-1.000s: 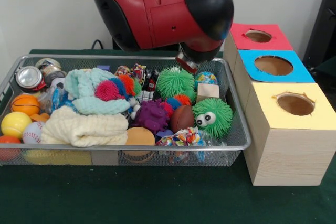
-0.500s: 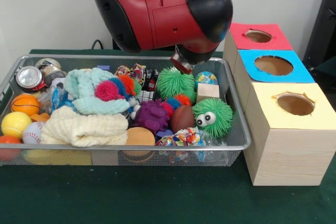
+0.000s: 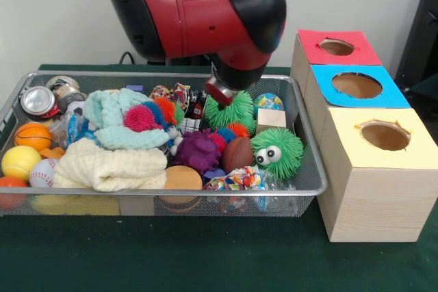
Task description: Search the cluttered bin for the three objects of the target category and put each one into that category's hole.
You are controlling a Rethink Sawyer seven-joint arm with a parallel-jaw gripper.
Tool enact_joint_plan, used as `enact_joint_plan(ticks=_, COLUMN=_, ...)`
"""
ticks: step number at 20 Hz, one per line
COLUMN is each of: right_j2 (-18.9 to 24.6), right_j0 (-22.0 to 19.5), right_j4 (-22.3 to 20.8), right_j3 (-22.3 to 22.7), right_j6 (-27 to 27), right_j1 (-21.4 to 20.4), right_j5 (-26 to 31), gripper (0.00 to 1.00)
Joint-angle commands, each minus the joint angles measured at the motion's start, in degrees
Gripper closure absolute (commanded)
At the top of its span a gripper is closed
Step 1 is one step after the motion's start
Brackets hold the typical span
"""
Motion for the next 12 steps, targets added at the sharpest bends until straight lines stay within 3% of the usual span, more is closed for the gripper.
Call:
enact_joint_plan(ticks=1, right_j2=-1.8, right_j0=-2.5, right_j4=-2.9, right_j3=4.3, right_j6=3.8, right_j1=0.2, right_j5=-8.2, gripper=0.0)
enact_joint_plan(ticks=12, right_j2=-2.5, right_j0=-3.1, right_j4=-1.5, right_j3=5.8, right_j6=3.6, right_j1=3.8, right_j5=-8.5, gripper=0.0)
